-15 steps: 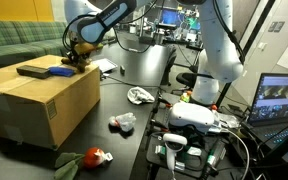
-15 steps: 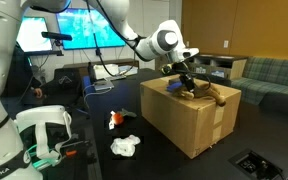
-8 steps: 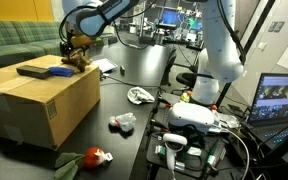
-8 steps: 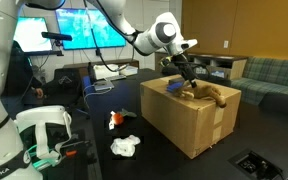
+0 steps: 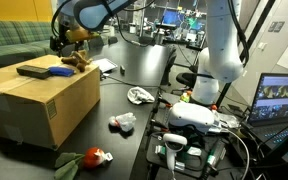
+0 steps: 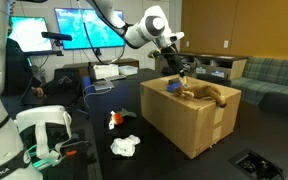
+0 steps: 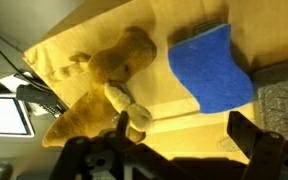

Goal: Swap the things on the box with the things on the table

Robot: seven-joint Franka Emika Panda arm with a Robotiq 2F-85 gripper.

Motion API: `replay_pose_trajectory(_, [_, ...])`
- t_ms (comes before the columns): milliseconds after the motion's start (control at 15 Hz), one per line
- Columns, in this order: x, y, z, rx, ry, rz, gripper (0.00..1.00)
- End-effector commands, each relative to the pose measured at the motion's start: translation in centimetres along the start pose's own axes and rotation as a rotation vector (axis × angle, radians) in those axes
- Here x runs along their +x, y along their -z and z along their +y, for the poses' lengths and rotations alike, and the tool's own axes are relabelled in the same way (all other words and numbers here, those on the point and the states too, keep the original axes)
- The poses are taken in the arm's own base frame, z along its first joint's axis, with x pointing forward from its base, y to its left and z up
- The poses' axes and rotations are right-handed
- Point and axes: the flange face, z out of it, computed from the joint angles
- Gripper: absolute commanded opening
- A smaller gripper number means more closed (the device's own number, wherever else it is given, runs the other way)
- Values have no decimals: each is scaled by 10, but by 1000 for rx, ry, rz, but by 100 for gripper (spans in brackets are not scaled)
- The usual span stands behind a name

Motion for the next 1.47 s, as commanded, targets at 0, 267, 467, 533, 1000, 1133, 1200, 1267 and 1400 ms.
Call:
replay_pose_trajectory(0, [-13, -2, -7, 60, 72, -21, 100])
replay_pose_trajectory(267, [-22, -25, -12, 111, 138, -69, 100])
replay_pose_trajectory(467, [-21, -42, -9, 151, 189, -84, 100])
replay_pose_trajectory(533, [-20, -47, -9, 161, 208, -86, 100])
replay_pose_trajectory(1000, [-19, -71, -19, 239, 401, -97, 100])
replay_pose_trajectory(1133, [-17, -74, -22, 255, 441, -100, 100])
replay_pose_trajectory(1200, [-15, -75, -22, 259, 454, -99, 100])
replay_pose_trajectory(1267, [-15, -78, -23, 260, 468, -102, 100])
replay_pose_trajectory(1400, [-12, -80, -24, 261, 488, -101, 100])
